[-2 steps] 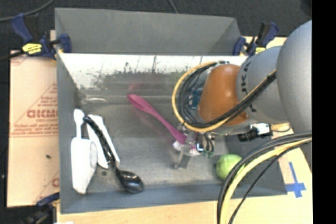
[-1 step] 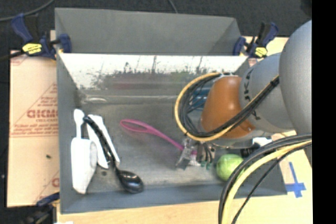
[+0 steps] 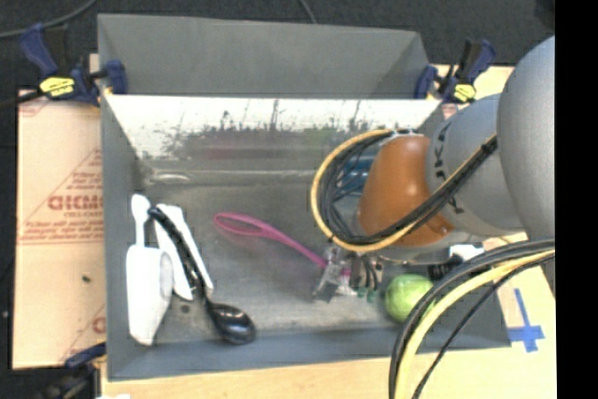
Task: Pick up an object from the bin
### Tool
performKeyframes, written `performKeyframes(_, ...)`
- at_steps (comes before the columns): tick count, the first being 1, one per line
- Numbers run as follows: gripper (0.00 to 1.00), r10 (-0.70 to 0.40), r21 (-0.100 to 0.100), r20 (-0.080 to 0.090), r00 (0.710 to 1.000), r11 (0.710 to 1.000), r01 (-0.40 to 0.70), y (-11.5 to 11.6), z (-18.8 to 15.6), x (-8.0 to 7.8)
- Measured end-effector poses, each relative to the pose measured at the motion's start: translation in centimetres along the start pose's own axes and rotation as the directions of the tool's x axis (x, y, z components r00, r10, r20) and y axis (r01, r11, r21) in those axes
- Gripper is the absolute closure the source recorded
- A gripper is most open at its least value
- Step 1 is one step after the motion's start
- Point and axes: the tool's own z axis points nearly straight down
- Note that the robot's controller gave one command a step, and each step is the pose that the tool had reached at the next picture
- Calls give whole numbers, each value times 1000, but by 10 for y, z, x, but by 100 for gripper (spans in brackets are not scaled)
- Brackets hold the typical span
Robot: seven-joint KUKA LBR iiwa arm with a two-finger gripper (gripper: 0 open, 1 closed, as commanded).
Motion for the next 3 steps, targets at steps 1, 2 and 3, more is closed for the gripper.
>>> performKeyframes(1,100,7,-1,4,1000,1000,-7,-4,0,-19)
performKeyframes(2,100,-41,1,-4,999,999,41,-15,-94,-6)
performKeyframes(3,100,-37,-1,10,999,999,37,-10,-30,-30)
